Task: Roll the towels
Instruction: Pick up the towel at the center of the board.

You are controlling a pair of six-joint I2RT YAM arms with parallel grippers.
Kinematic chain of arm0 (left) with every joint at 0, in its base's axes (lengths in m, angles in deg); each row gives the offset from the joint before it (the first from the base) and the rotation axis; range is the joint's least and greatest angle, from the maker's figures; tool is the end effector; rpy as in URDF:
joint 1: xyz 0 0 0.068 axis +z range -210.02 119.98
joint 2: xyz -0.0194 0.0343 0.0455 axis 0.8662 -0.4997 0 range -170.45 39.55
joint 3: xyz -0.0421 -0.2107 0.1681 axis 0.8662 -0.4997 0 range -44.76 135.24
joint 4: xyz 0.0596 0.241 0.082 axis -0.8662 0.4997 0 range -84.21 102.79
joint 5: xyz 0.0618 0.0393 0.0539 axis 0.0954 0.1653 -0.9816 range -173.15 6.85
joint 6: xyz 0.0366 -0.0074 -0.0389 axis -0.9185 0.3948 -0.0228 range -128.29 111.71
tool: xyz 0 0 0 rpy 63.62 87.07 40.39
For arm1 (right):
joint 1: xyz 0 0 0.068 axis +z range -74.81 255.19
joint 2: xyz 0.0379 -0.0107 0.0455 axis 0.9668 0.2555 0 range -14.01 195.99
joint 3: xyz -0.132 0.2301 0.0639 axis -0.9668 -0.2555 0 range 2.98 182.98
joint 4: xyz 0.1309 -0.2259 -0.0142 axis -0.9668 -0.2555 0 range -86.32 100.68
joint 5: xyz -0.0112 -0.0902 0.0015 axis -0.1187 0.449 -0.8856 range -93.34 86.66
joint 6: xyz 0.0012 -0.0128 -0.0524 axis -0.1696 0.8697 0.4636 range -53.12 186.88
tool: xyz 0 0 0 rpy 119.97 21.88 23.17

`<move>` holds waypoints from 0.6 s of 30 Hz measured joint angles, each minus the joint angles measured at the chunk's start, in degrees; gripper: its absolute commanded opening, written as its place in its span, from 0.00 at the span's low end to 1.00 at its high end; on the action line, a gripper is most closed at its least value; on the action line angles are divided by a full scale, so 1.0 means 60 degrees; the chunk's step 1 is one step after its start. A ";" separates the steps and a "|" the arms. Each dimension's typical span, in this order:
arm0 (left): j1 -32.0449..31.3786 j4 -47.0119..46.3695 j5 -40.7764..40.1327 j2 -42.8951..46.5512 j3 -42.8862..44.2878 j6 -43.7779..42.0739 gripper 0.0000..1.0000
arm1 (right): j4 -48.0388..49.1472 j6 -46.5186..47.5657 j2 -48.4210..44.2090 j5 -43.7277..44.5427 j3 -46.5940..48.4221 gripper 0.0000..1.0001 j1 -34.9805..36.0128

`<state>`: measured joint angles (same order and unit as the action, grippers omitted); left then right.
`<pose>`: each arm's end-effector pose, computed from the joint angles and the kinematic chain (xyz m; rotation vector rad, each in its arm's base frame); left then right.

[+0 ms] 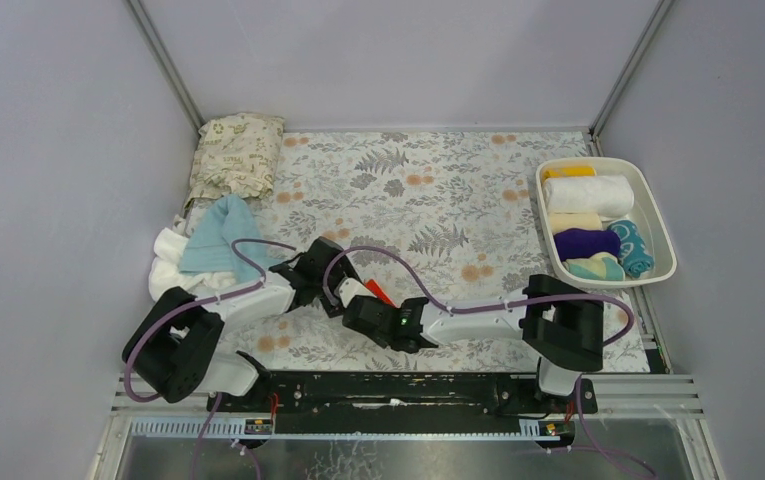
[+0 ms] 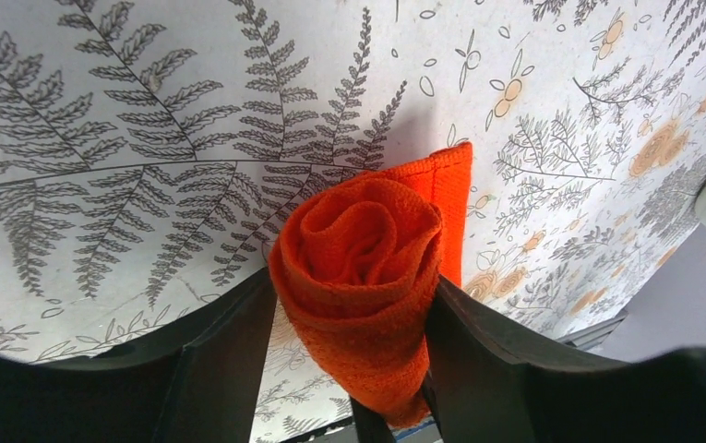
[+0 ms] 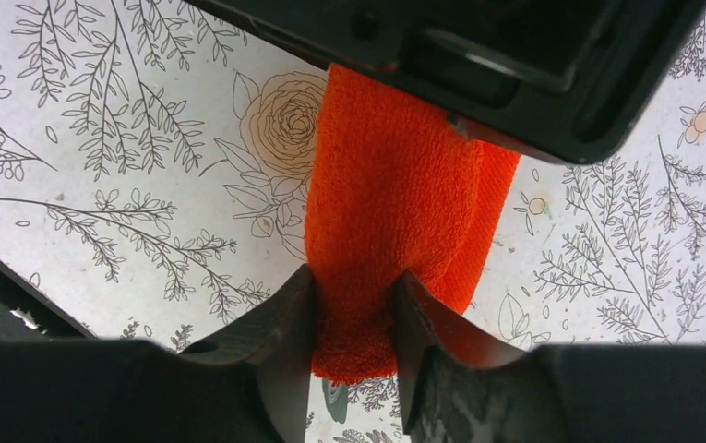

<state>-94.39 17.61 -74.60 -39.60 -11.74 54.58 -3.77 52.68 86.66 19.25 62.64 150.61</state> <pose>0.1963 -0.1407 0.1452 -0.6284 2.7166 -0.7388 0.1023 0.3389 0.1694 -1.1118 2.1766 0.1888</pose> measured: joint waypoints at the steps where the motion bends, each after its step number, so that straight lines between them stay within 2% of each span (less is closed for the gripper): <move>1: 0.0000 0.0022 -0.0015 0.0047 0.0000 -0.0007 0.63 | 0.0157 -0.0018 -0.0087 -0.0022 -0.0138 0.26 0.0000; 6: 0.0000 0.0397 -0.0226 0.0623 -0.0080 -0.0022 0.69 | 0.1191 -0.0164 -0.0747 -0.0725 -0.1053 0.17 -0.0321; 12: 0.0000 0.0415 -0.0302 0.1508 -0.0514 0.0098 0.70 | 0.2357 -0.0503 -0.1330 -0.2186 -0.1956 0.15 -0.1053; 18: 0.0000 -0.0142 -0.0229 0.1359 -0.0838 0.0313 0.67 | 0.3439 -0.0947 -0.1621 -0.3745 -0.2637 0.15 -0.1803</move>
<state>-94.39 16.76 -75.97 -31.45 -16.77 56.46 16.86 47.00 76.93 -3.22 46.82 139.79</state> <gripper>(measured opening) 0.686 0.270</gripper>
